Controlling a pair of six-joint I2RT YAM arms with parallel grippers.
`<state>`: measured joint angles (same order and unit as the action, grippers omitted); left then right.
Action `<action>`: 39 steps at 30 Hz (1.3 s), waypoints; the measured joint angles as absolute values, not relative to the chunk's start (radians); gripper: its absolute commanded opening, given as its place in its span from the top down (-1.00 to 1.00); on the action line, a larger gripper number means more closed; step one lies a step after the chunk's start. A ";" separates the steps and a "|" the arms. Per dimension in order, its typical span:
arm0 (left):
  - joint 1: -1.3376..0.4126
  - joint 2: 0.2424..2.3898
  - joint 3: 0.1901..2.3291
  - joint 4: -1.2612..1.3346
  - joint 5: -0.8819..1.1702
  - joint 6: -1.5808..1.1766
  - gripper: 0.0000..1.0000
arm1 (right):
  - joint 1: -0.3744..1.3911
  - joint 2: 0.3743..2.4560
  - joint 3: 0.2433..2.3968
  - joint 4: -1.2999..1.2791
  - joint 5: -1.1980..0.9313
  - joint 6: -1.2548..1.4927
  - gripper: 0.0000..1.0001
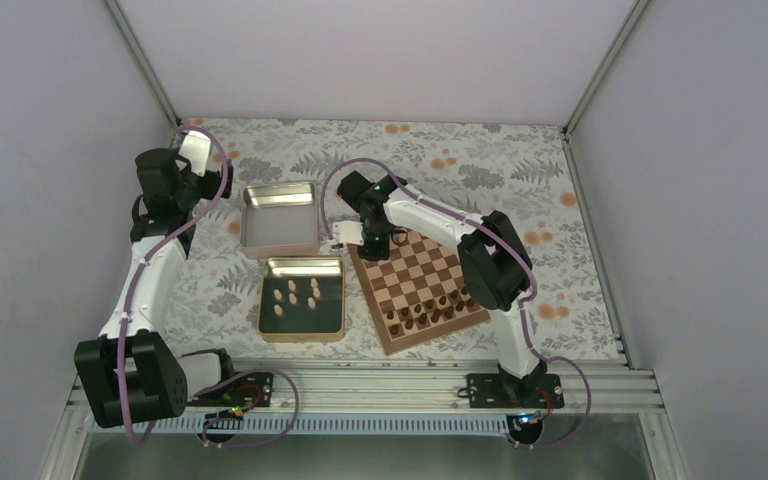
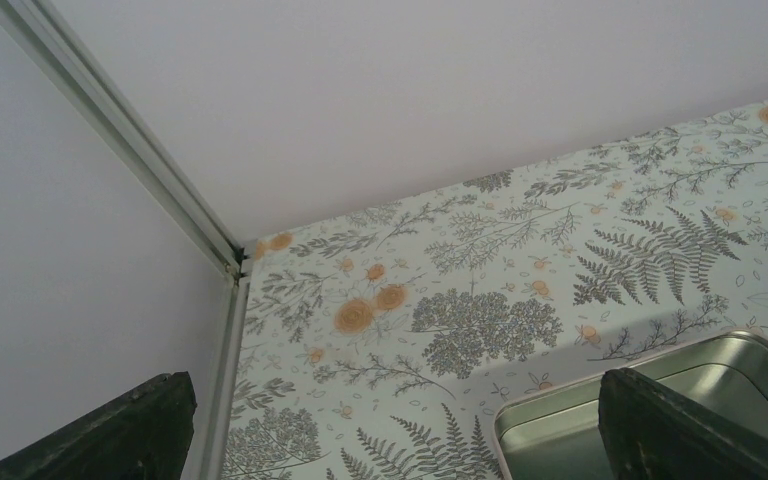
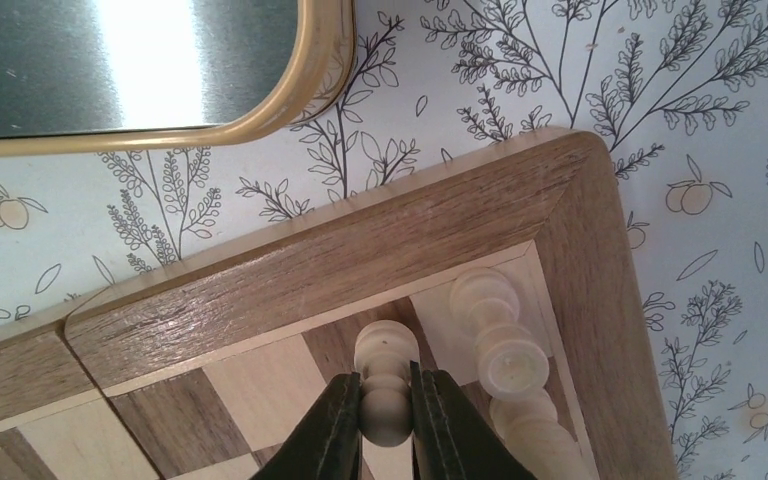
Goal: Set up the chess pieces on the board
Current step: Place the chess piece on the chessboard, then pick up the chess piece from the storage box.
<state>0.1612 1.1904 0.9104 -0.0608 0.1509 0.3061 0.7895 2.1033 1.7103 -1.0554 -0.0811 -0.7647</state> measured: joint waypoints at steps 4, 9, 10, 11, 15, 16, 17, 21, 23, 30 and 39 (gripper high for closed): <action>0.161 1.190 0.910 -0.061 0.151 0.306 -1.00 | 0.789 2.104 1.714 -1.057 -0.081 -0.765 0.70; 0.161 1.190 0.910 -0.061 0.151 0.306 -1.00 | 0.789 2.105 1.714 -1.066 -0.081 -0.765 0.67; 0.161 1.190 0.910 -0.061 0.151 0.306 -1.00 | 0.789 2.105 1.714 -1.068 -0.081 -0.765 0.66; 0.161 1.190 0.910 -0.061 0.151 0.306 -1.00 | 0.788 2.105 1.714 -1.069 -0.081 -0.765 0.66; 0.161 1.190 0.910 -0.061 0.152 0.306 -1.00 | 0.788 2.105 1.714 -1.070 -0.081 -0.764 0.60; 0.161 1.190 0.910 -0.061 0.152 0.306 -1.00 | 0.788 2.105 1.714 -1.070 -0.081 -0.762 0.60; 0.161 1.190 0.910 -0.061 0.152 0.306 -1.00 | 0.788 2.105 1.714 -1.070 -0.081 -0.761 0.60; 0.161 1.190 0.910 -0.061 0.152 0.306 -1.00 | 0.788 2.105 1.715 -1.074 -0.081 -0.758 0.61; 0.161 1.190 0.910 -0.061 0.152 0.306 -1.00 | 0.788 2.105 1.721 -1.084 -0.081 -0.758 0.61; 0.161 1.190 0.910 -0.061 0.152 0.306 -1.00 | 0.802 2.096 1.824 -1.146 -0.084 -0.756 0.60; 0.161 1.190 0.910 -0.061 0.152 0.306 -1.00 | 0.951 2.064 1.949 -1.173 -0.090 -0.757 0.60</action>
<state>0.1612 1.1904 0.9104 -0.0612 0.1516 0.3061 0.9508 2.0640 1.9488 -1.1732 -0.0898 -0.7570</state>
